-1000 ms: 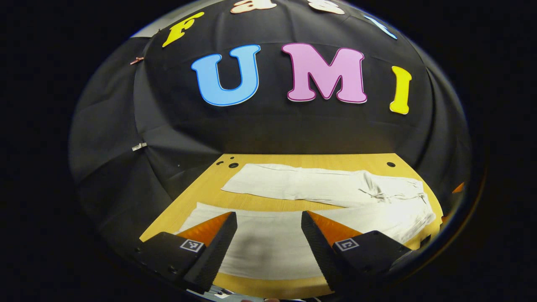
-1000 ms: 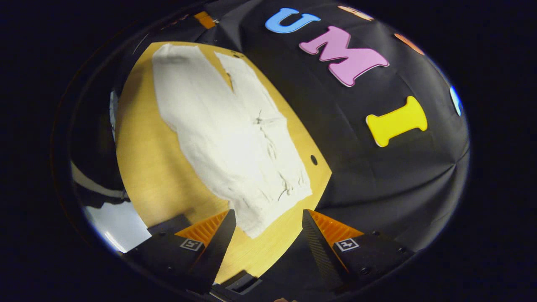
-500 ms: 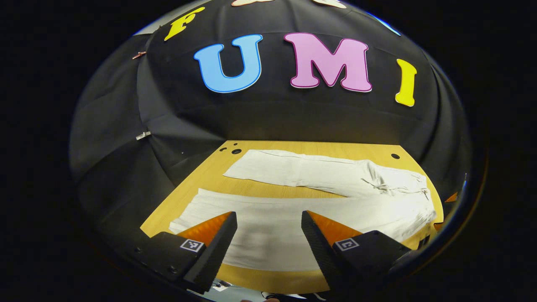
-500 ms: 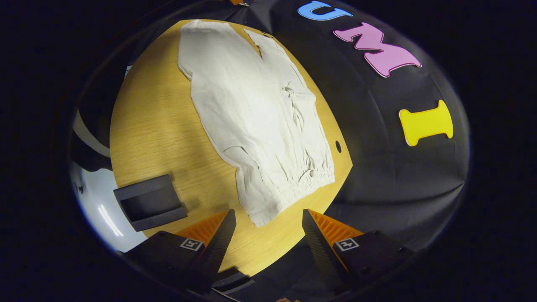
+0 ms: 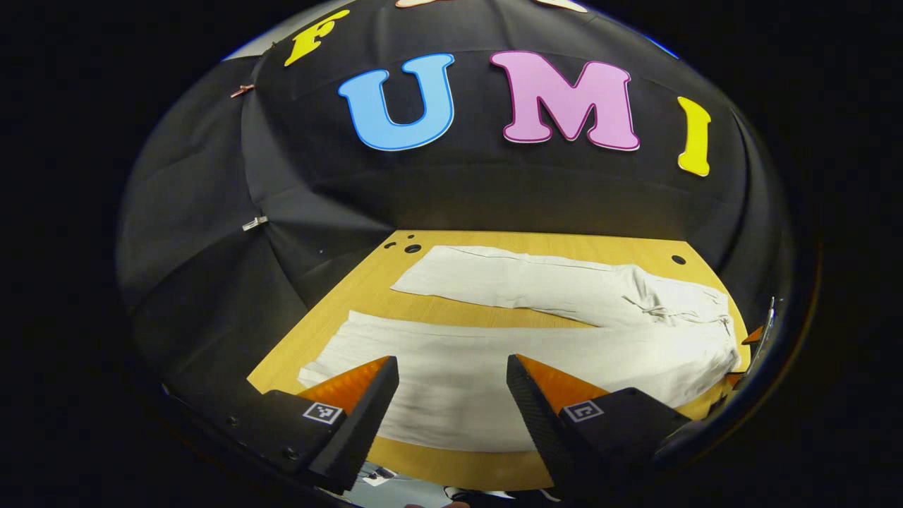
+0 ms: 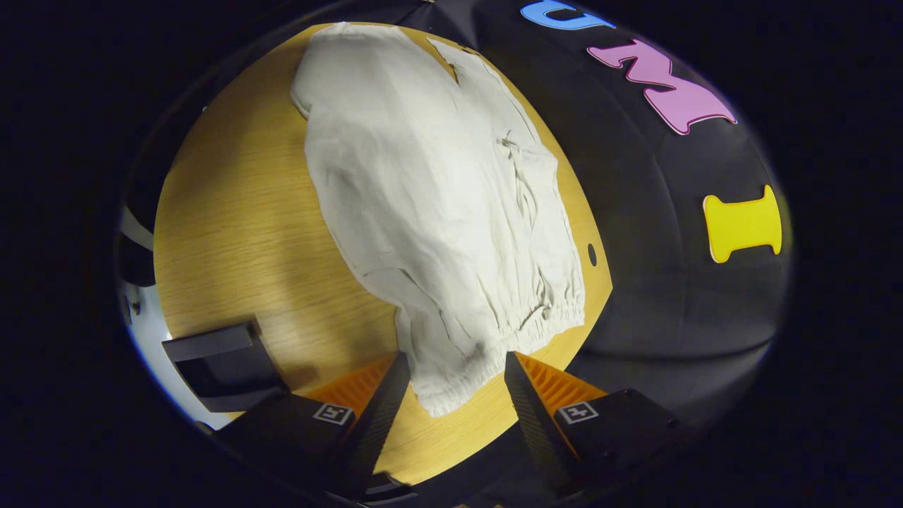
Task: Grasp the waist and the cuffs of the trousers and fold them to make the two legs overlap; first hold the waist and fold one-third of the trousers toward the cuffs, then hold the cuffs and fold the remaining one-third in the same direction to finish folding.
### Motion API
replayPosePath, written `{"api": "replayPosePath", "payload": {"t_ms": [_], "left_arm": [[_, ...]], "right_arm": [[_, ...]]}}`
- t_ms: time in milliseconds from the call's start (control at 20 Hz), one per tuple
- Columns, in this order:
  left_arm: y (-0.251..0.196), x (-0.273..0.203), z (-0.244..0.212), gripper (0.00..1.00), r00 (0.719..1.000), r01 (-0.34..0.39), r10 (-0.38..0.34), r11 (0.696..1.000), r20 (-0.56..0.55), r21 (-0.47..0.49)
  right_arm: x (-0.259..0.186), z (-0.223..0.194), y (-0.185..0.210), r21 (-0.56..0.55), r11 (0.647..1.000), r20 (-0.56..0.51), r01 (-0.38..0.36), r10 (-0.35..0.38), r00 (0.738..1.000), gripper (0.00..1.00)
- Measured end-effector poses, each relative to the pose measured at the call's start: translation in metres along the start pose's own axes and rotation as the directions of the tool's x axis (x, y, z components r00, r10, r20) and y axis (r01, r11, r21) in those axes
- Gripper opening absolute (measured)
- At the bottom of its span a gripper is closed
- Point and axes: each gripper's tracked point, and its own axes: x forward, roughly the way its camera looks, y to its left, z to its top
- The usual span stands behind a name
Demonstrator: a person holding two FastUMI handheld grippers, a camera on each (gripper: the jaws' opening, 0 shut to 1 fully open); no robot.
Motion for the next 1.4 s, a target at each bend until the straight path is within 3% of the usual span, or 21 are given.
{"api": "replayPosePath", "payload": {"t_ms": [100, 150, 250, 400, 450, 500, 600, 800, 1000, 1200, 1300, 1400], "left_arm": [[0.004, 0.001, -0.002, 0.98, 1.000, -0.013, 0.013, 1.000, -0.010, -0.008], [0.006, 0.001, -0.004, 0.98, 1.000, -0.020, 0.019, 1.000, -0.012, -0.011], [0.010, 0.002, -0.006, 0.98, 0.999, -0.033, 0.033, 0.999, -0.016, -0.017], [0.017, 0.006, -0.010, 0.98, 0.998, -0.054, 0.053, 0.998, -0.032, -0.031], [0.020, 0.006, -0.012, 0.98, 0.998, -0.061, 0.060, 0.998, -0.035, -0.035], [0.023, 0.006, -0.012, 0.98, 0.997, -0.073, 0.072, 0.997, -0.032, -0.032], [0.031, 0.009, -0.010, 0.98, 0.996, -0.089, 0.089, 0.996, -0.010, -0.001], [0.047, 0.015, -0.017, 0.98, 0.998, -0.054, 0.057, 0.990, -0.021, 0.128], [0.075, 0.018, -0.027, 0.98, 0.999, -0.003, 0.015, 0.947, -0.035, 0.321], [0.134, 0.035, -0.045, 0.97, 0.993, -0.003, 0.047, 0.932, -0.111, 0.362], [0.170, 0.050, -0.054, 0.96, 0.987, -0.013, 0.081, 0.897, -0.135, 0.441], [0.200, 0.066, -0.062, 0.97, 0.984, 0.008, 0.093, 0.829, -0.152, 0.559]], "right_arm": [[0.003, 0.003, -0.003, -0.025, 0.999, -0.016, 0.020, -0.020, 1.000, 0.78], [0.004, 0.003, -0.003, -0.030, 0.999, -0.026, 0.019, -0.020, 0.999, 0.77], [0.007, 0.004, 0.003, -0.023, 1.000, -0.040, -0.010, 0.009, 0.999, 0.69], [0.011, 0.004, 0.007, -0.033, 0.999, -0.059, -0.033, 0.031, 0.998, 0.40], [0.012, 0.002, 0.008, -0.035, 0.999, -0.067, -0.035, 0.033, 0.997, 0.40], [0.014, 0.005, 0.006, -0.042, 0.999, -0.065, -0.035, 0.032, 0.997, 0.25], [0.017, 0.006, 0.006, -0.062, 0.997, -0.060, -0.042, 0.039, 0.997, 0.12], [0.019, 0.006, 0.006, -0.052, 0.993, -0.099, -0.106, 0.100, 0.990, 0.05], [0.020, 0.006, 0.006, -0.035, 0.991, -0.127, -0.127, 0.122, 0.984, 0.05], [0.020, 0.006, 0.007, -0.096, 0.988, -0.150, -0.121, 0.106, 0.983, 0.05], [0.021, 0.006, 0.007, -0.086, 0.989, -0.170, -0.119, 0.103, 0.980, 0.05], [0.022, 0.006, 0.007, -0.069, 0.990, -0.196, -0.121, 0.105, 0.975, 0.05]]}}
